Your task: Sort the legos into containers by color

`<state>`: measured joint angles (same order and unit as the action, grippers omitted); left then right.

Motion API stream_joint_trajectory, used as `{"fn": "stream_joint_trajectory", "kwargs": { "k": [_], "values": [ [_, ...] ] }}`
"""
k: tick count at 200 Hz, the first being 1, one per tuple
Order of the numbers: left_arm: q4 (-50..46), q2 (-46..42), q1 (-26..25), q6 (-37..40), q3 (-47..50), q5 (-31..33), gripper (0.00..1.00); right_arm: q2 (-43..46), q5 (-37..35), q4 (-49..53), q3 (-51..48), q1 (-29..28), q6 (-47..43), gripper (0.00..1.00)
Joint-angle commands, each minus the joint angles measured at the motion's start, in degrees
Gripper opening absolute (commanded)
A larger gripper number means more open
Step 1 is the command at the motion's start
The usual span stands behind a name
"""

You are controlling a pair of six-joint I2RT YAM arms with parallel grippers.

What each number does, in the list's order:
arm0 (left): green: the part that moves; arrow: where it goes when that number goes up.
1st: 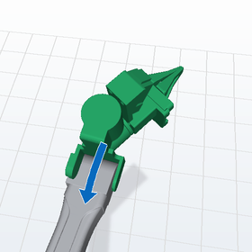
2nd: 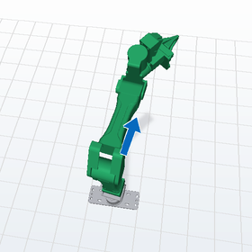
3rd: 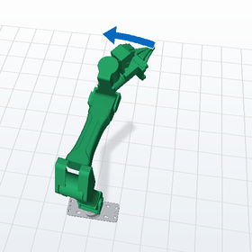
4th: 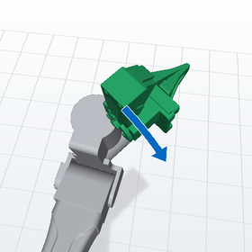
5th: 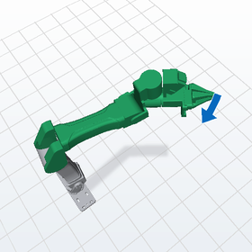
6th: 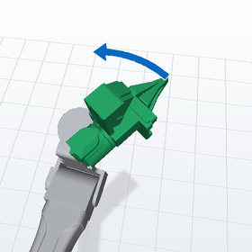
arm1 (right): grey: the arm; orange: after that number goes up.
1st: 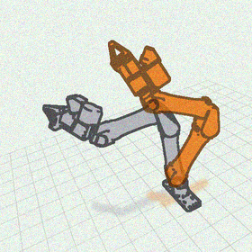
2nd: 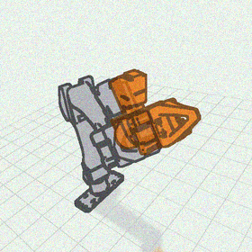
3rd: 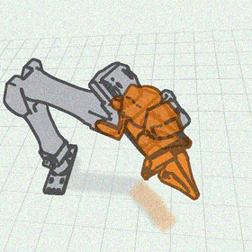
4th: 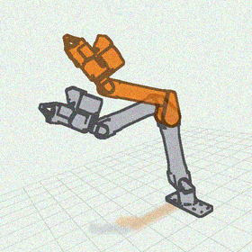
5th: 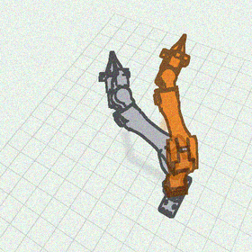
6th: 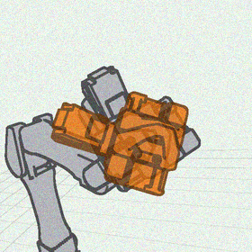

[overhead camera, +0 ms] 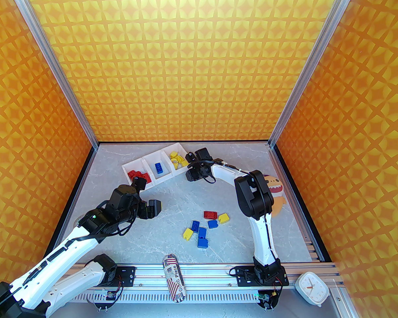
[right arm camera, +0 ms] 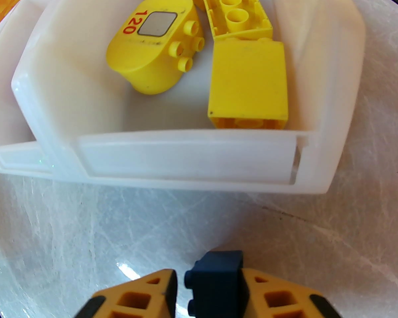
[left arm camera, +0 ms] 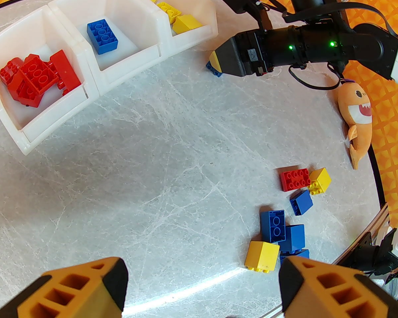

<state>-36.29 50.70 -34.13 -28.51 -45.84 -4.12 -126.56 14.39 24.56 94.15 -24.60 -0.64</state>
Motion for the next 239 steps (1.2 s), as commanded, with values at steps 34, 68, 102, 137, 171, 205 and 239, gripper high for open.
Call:
{"fn": "stream_joint_trajectory", "kwargs": {
  "k": [34, 68, 102, 137, 171, 205, 239],
  "values": [
    [-1.73, -0.96, -0.28, 0.12, 0.84, -1.12, 0.80, -0.39, -0.07, 2.09, 1.67, 0.12, -1.16, 0.25],
    [-2.01, -1.04, -0.31, 0.37, 0.60, -1.12, 0.80, 1.79, 1.88, 1.15, 0.40, 0.16, -0.63, 0.24],
    [-1.82, -1.04, -0.28, 0.50, 0.74, -1.11, 0.79, 4.05, 3.54, 0.50, -0.36, -0.26, 0.34, 0.23],
    [-1.84, -1.44, -0.27, 0.42, 0.69, -1.06, 0.80, 7.39, 4.04, -0.25, -0.71, -1.87, 0.92, 0.22],
    [-2.03, -1.76, -0.31, 0.48, 0.46, -0.97, 0.80, 9.43, 4.50, -0.20, 0.74, -4.00, 1.80, 0.21],
    [-2.20, -2.38, -0.28, 0.60, 0.58, -0.66, 0.80, 9.61, 5.76, -1.38, 3.64, -6.37, 4.00, 0.21],
    [-2.55, -2.77, -0.25, 0.54, 0.73, -0.54, 0.80, 6.72, 6.11, -2.76, 8.78, -8.58, 6.90, 0.21]
  ]
}}
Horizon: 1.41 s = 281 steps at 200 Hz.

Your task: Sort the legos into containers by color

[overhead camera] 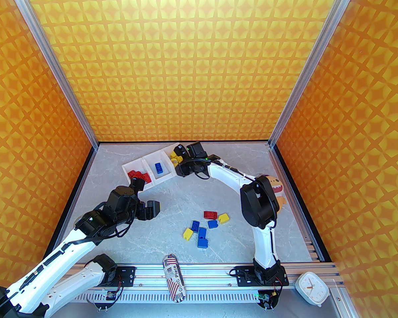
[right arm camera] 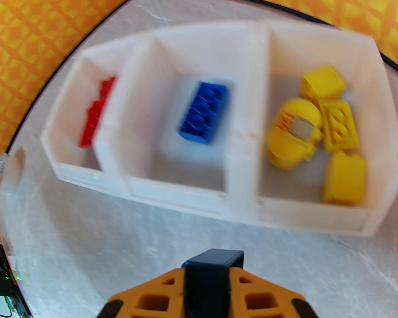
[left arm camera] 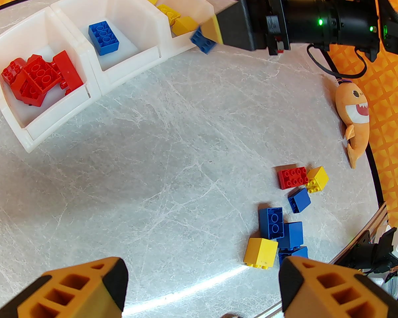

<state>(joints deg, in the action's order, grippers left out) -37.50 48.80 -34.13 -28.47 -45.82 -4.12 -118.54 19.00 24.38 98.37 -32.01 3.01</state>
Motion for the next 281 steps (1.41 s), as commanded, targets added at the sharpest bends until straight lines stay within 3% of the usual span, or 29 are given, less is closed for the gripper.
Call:
{"fn": "stream_joint_trajectory", "kwargs": {
  "k": [1, 76, 101, 121, 191, 281],
  "values": [
    [-1.39, -0.88, -0.24, 0.46, 0.68, -0.54, 0.80, -1.45, 1.49, -2.58, 4.78, -1.24, 3.28, 0.21],
    [-3.68, -3.82, -0.29, 0.33, 0.20, 0.10, 0.80, -17.17, -2.71, -0.79, 26.24, -4.03, 9.39, 0.24],
    [-4.00, -4.54, -0.27, 0.12, 0.18, 0.34, 0.80, -23.00, -4.57, 2.86, 35.10, -4.06, 10.31, 0.45],
    [-4.54, -4.83, -0.28, 0.15, -0.17, 0.34, 0.80, -24.42, -4.64, 3.96, 37.36, -4.06, 10.39, 0.51],
    [-5.61, -5.33, -0.31, 0.18, -0.61, 0.52, 0.80, -10.51, -8.31, 0.16, 19.68, -4.03, 7.47, 0.52],
    [-4.63, -4.62, -2.87, 0.17, 0.91, -1.55, 0.81, 14.12, -19.61, -0.06, -7.97, -3.55, 6.18, 0.53]
  ]
}}
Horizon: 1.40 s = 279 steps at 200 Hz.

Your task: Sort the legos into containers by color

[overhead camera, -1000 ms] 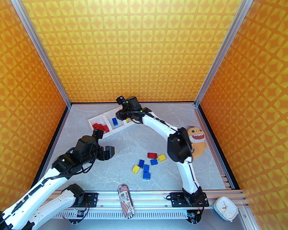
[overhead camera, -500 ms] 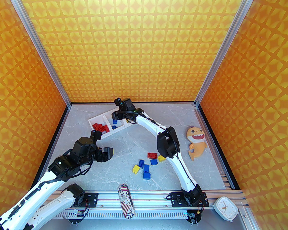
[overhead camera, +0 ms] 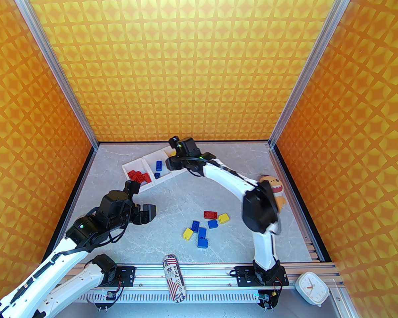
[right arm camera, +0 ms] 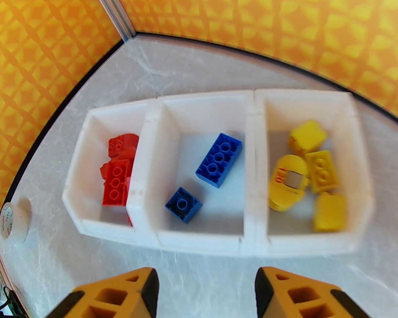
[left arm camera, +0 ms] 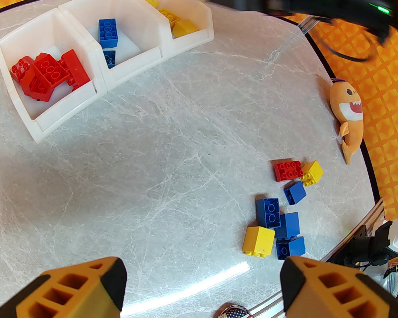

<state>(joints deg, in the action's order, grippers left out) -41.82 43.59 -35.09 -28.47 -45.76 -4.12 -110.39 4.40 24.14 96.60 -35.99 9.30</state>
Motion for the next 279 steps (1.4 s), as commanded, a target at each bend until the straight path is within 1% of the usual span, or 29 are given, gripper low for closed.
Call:
{"fn": "stream_joint_trajectory", "kwargs": {
  "k": [1, 16, 18, 23, 52, 92, 136, 172, 207, 210, 218, 254, 279],
  "values": [
    [-0.38, 0.60, -2.00, 0.21, 0.84, -1.53, 0.81, 6.24, -5.10, 0.24, -6.62, 0.50, 0.12, 0.53],
    [-1.02, 1.03, -2.28, -0.01, 0.91, -1.52, 0.80, 11.27, -5.38, -0.88, -13.04, 1.53, 2.98, 0.53],
    [-1.10, 1.05, -3.59, -0.01, 0.95, -1.51, 0.80, 12.02, -5.26, -1.23, -13.96, 1.71, 3.44, 0.53],
    [-1.22, 1.19, -4.42, 0.04, 1.04, -1.55, 0.80, 13.79, -5.00, -2.22, -16.44, 2.06, 4.53, 0.53],
    [-1.40, 2.34, -6.97, 0.43, 0.98, -1.49, 0.77, 22.90, -5.58, -5.44, -28.44, 3.36, 8.73, 0.54],
    [0.91, 5.73, -10.08, 0.70, 1.15, -0.98, 0.76, 30.22, -9.17, -0.30, -38.05, 4.17, 9.86, 0.54],
    [6.04, 9.53, -12.83, -0.37, 3.09, -0.92, 0.76, 37.21, -11.41, 5.48, -47.95, 4.17, 11.59, 0.55],
    [8.23, 14.55, -15.67, 0.12, 2.43, -0.91, 0.76, 40.50, -8.28, 7.40, -52.56, 4.17, 11.99, 0.56],
    [9.41, 19.33, -17.33, 1.01, 0.45, -0.75, 0.75, 39.89, -7.62, 9.84, -52.35, 3.43, 10.55, 0.57],
    [9.42, 21.29, -17.44, 1.05, 0.20, -0.59, 0.75, 39.90, -7.71, 9.85, -52.38, 3.34, 10.54, 0.57],
    [9.49, 22.94, -17.97, 1.06, -0.54, -0.19, 0.75, 39.98, -7.67, 9.83, -52.53, 3.21, 10.77, 0.57],
    [9.29, 30.48, -19.93, 1.59, -5.09, 1.76, 0.74, 42.02, -10.03, 9.23, -53.46, 3.19, 12.83, 0.58],
    [8.57, 36.69, -20.32, 0.12, -9.14, 2.17, 0.73, 43.79, -14.25, 10.56, -53.02, 3.49, 14.19, 0.61]
  ]
}}
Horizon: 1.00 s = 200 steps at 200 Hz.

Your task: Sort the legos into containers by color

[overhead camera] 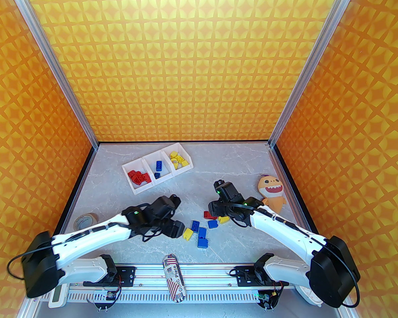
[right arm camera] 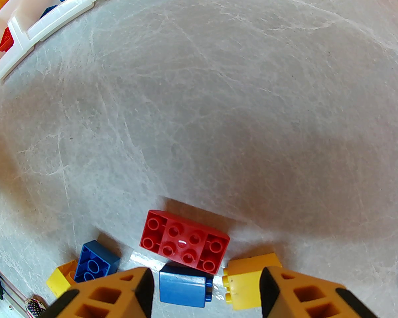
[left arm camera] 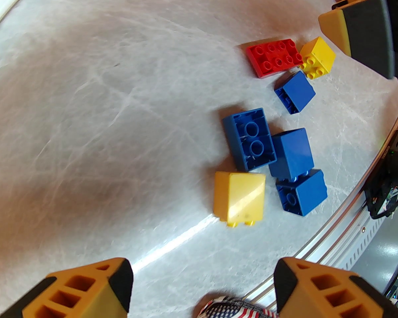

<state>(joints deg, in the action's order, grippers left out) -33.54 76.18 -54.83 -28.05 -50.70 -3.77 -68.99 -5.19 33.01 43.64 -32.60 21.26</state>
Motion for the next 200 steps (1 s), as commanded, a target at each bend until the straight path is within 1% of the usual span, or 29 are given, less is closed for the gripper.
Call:
{"fn": "stream_joint_trajectory", "kwargs": {
  "k": [1, 37, 64, 125, 154, 173, 200],
  "values": [
    [0.30, 4.47, -0.65, -0.36, -4.35, 1.83, 0.73, 2.43, -4.74, 1.74, -0.05, 0.13, 2.27, 0.61],
    [0.81, 13.51, -2.44, -1.68, -9.58, 1.84, 0.73, 4.19, -5.88, 3.09, 0.22, 2.28, 1.99, 0.62],
    [0.06, 19.61, -2.48, -2.31, -13.09, 1.84, 0.71, 5.23, -6.19, 3.87, 0.05, 2.85, 1.79, 0.62],
    [-0.98, 24.94, -2.48, -1.73, -17.36, 1.35, 0.70, 6.70, -7.21, 4.89, -1.12, 3.50, 1.21, 0.62],
    [-2.02, 26.95, -2.57, -1.61, -18.43, 1.27, 0.66, 6.76, -7.46, 4.78, -1.27, 3.65, 0.97, 0.62],
    [-2.47, 27.94, -2.56, -1.49, -18.81, 1.29, 0.58, 6.69, -7.44, 4.86, -1.23, 3.69, 0.81, 0.62],
    [-2.76, 28.91, -2.56, -1.36, -19.47, 1.31, 0.54, 6.54, -7.22, 4.71, -1.07, 3.86, 0.62, 0.62]
  ]
}}
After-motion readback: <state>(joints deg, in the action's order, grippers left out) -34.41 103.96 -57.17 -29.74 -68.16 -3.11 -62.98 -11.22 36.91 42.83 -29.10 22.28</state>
